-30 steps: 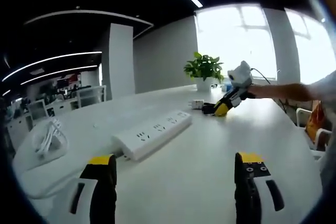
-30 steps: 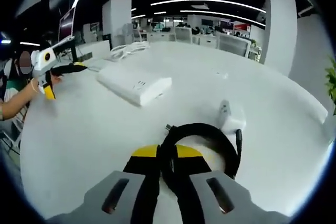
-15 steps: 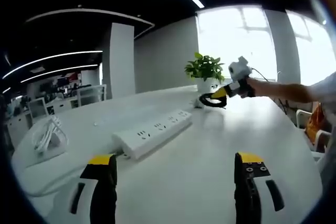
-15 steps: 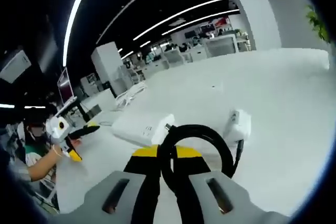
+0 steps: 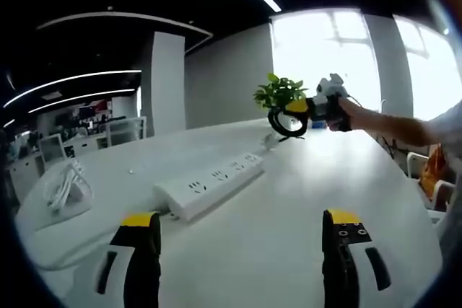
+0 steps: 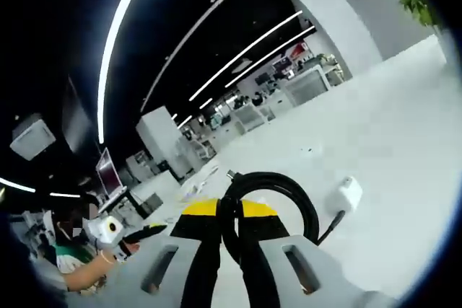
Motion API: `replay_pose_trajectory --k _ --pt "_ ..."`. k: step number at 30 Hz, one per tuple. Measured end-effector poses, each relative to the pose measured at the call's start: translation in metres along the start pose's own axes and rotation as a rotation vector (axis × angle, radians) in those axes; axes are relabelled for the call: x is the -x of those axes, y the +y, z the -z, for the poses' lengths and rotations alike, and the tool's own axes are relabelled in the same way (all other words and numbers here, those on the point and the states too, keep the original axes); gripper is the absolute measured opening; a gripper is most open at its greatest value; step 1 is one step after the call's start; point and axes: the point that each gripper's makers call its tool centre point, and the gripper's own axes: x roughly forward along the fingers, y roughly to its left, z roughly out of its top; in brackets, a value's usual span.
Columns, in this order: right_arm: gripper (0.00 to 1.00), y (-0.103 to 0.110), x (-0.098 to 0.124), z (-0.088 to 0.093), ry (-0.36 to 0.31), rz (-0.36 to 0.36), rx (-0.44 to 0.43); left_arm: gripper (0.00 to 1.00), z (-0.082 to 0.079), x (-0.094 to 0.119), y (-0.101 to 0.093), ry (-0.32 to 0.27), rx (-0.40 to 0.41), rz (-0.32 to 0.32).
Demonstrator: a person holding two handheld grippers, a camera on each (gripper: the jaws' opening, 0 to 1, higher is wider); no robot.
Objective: Straighten the power strip on the desk, plug the charger into it
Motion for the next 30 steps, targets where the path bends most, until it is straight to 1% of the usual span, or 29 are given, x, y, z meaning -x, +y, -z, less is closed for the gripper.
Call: replay_pose_trajectory --k 4,6,8,12,14,16,17,18,20,21,24,25,28,30 --pt "0.06 -0.001 0.002 -0.008 -0.029 -0.009 -0.030 0.95 -0.001 0.001 0.001 -0.002 0.000 -0.004" --pt "0.06 -0.002 0.003 -0.017 -0.053 -0.015 -0.049 0.95 -0.001 0.001 0.002 -0.002 0.003 -0.004" --pt "0.06 -0.001 0.003 -0.025 -0.076 -0.020 -0.059 0.95 -0.001 0.001 0.002 -0.004 0.005 -0.003" --pt "0.06 0.005 0.003 -0.034 -0.119 -0.023 -0.077 0.95 -0.003 -0.001 0.001 -0.011 0.007 0.000" --pt "0.06 0.011 0.005 -0.036 -0.138 -0.029 -0.077 0.95 -0.004 -0.003 0.000 -0.011 0.007 0.002" --pt "0.06 0.015 0.005 -0.041 -0.158 -0.033 -0.078 0.95 -0.004 -0.004 -0.002 -0.009 0.005 0.004" --pt "0.06 0.018 0.005 -0.046 -0.183 -0.040 -0.053 0.95 -0.004 -0.004 -0.003 -0.009 0.004 0.005" --pt "0.06 0.021 0.006 -0.048 -0.193 -0.035 -0.044 0.95 -0.004 -0.004 -0.003 -0.010 0.003 0.005" --pt "0.06 0.032 0.007 -0.049 -0.213 -0.047 -0.038 0.96 -0.005 -0.004 -0.003 -0.013 0.000 0.004" --pt "0.06 0.035 0.007 -0.053 -0.223 -0.051 -0.037 0.96 -0.006 -0.004 -0.004 -0.015 0.001 0.005" --pt "0.06 0.049 0.007 -0.055 -0.240 -0.069 -0.023 0.97 -0.007 -0.005 -0.003 -0.020 0.001 0.004" --pt "0.06 0.051 0.007 -0.056 -0.244 -0.073 -0.021 0.98 -0.008 -0.005 -0.004 -0.024 0.001 0.006" --pt "0.06 0.059 0.005 -0.059 -0.255 -0.098 -0.037 0.99 -0.013 -0.005 -0.005 -0.040 0.004 0.010" --pt "0.06 0.067 0.004 -0.058 -0.260 -0.119 -0.051 0.99 -0.014 -0.006 -0.005 -0.041 0.002 0.011"
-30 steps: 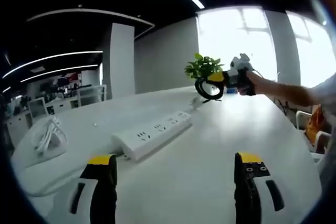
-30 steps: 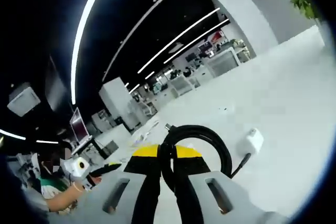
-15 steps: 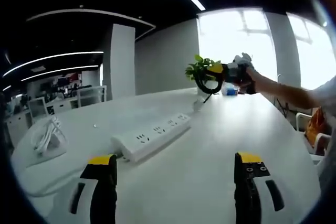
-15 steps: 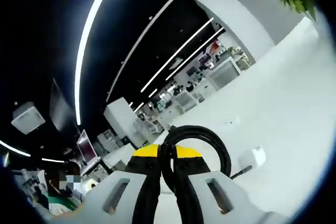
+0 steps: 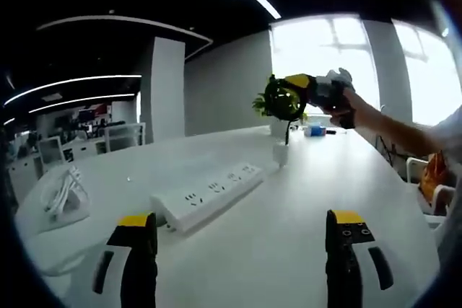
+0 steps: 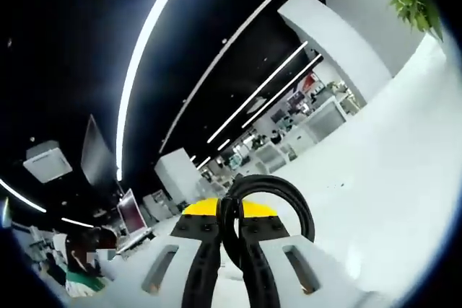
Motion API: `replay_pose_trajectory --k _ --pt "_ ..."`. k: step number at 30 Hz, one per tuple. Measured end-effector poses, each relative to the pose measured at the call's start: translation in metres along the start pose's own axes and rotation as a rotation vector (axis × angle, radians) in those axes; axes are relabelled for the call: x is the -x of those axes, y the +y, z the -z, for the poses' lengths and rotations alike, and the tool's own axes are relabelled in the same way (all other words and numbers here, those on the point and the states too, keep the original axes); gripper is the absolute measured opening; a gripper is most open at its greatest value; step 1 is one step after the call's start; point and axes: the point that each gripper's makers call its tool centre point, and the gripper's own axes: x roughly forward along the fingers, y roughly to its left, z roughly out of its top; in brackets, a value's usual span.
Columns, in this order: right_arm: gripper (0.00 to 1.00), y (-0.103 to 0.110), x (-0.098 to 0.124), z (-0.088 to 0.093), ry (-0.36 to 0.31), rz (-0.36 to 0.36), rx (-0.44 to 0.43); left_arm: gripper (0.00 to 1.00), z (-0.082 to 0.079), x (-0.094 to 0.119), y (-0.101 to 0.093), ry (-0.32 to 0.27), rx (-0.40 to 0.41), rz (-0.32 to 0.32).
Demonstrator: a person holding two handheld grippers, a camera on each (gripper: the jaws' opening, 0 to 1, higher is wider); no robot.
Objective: Straighten the power strip on the desk, plug the charger into it
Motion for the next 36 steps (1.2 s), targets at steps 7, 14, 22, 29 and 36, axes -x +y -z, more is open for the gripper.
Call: replay_pose_trajectory --k 7,14,22,29,36 --pt "0.06 0.020 -0.011 0.007 -0.006 -0.034 0.003 0.99 -0.005 -0.006 -0.005 0.003 -0.020 0.016" --pt "0.06 0.032 -0.019 0.002 -0.032 -0.061 -0.011 0.99 -0.012 -0.020 -0.012 0.009 -0.045 0.034" --pt "0.06 0.047 -0.029 0.006 -0.047 -0.081 -0.017 0.99 -0.022 -0.036 -0.018 -0.002 -0.068 0.050" --pt "0.06 0.058 -0.038 0.007 -0.063 -0.095 -0.025 0.99 -0.024 -0.048 -0.023 -0.001 -0.080 0.059" --pt "0.06 0.064 -0.049 0.012 -0.070 -0.101 -0.032 0.99 -0.024 -0.058 -0.023 0.002 -0.081 0.065"
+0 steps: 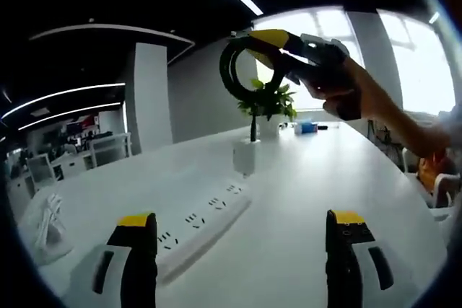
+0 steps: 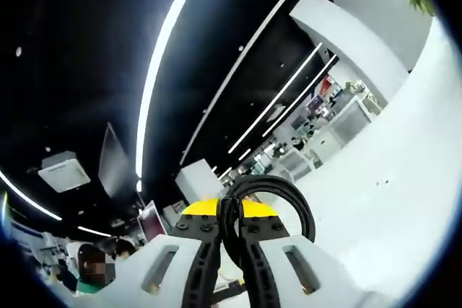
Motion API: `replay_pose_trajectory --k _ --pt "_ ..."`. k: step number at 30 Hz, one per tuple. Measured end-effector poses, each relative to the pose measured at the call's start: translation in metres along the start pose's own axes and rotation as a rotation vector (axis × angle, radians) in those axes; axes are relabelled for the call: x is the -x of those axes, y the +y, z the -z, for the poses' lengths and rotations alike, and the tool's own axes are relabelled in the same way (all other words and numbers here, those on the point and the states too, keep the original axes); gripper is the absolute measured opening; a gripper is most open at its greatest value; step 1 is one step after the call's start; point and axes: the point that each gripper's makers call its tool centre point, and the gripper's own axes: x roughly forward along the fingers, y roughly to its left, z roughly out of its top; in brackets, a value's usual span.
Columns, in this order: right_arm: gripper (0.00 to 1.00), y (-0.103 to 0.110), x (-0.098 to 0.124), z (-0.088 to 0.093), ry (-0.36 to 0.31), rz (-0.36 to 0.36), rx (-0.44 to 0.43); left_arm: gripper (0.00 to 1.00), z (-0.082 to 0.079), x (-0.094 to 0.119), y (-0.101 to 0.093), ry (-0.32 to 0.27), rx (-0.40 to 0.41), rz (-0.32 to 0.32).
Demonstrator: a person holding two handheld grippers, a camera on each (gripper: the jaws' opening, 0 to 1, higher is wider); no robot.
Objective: Straighten the power strip on the desk, plug the charger into it
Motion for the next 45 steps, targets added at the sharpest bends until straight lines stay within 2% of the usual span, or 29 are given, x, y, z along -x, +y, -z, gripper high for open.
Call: replay_pose_trajectory --k 5,11,26,39,45 --pt "0.06 -0.001 -0.006 0.001 0.003 -0.002 -0.007 0.99 0.000 -0.010 0.005 -0.001 -0.009 0.000" --pt "0.06 -0.003 -0.010 0.002 0.007 -0.004 -0.022 0.99 -0.011 -0.024 0.007 -0.054 -0.028 -0.004" --pt "0.06 -0.010 -0.020 0.004 -0.011 0.001 -0.058 0.99 -0.020 -0.052 0.002 -0.073 -0.041 0.008" --pt "0.06 -0.004 -0.026 0.007 -0.012 -0.016 -0.062 0.98 -0.033 -0.080 0.017 -0.088 -0.054 -0.001" --pt "0.06 -0.002 -0.025 0.004 -0.013 -0.020 -0.055 0.91 -0.037 -0.093 0.025 -0.102 -0.052 -0.003"
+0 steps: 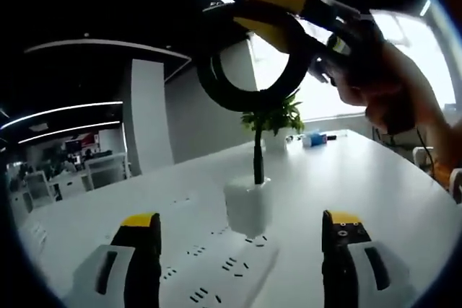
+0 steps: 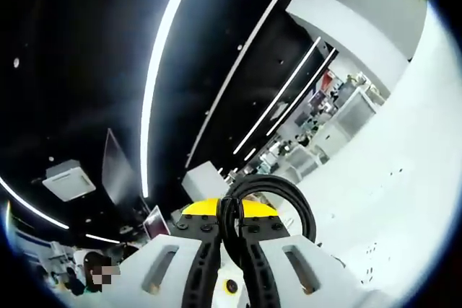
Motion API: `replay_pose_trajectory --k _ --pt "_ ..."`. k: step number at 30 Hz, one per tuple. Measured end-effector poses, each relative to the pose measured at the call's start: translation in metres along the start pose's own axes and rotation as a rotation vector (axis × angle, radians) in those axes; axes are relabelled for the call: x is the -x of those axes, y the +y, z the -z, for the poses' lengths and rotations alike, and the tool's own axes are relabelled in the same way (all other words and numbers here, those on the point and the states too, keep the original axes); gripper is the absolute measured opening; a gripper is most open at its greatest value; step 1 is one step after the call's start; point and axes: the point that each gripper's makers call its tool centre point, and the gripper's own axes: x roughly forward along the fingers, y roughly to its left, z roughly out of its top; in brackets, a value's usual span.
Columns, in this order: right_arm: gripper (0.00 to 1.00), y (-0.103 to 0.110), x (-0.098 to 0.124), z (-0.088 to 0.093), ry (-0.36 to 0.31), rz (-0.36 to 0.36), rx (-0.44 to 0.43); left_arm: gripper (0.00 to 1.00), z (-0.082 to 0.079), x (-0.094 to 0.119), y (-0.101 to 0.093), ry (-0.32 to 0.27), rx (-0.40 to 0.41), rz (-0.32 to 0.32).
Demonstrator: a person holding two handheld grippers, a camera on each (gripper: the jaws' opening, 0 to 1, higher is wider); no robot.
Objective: Straighten the power strip on the desk, plug the charger into it
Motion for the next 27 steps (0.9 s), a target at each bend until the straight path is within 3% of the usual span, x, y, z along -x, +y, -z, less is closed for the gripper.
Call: replay_pose_trajectory --k 4,9,14,21,24,27 --pt "0.06 0.001 0.000 -0.002 0.000 -0.002 0.005 0.89 -0.004 -0.009 -0.004 -0.007 -0.005 0.031" --pt "0.06 0.001 0.000 -0.001 0.003 -0.005 0.003 0.77 -0.004 -0.017 -0.009 0.019 -0.027 0.057" --pt "0.06 0.000 0.001 0.000 0.008 -0.009 -0.002 0.77 -0.011 -0.023 -0.015 -0.002 -0.011 0.094" --pt "0.06 0.000 0.006 0.005 0.012 -0.008 -0.006 0.63 -0.003 -0.030 -0.024 0.041 -0.053 0.125" --pt "0.06 -0.001 0.008 0.004 0.012 -0.007 -0.005 0.62 -0.009 -0.032 -0.029 0.003 -0.015 0.148" --pt "0.06 -0.003 0.009 0.002 0.013 -0.003 -0.003 0.60 -0.012 -0.033 -0.029 0.001 -0.025 0.149"
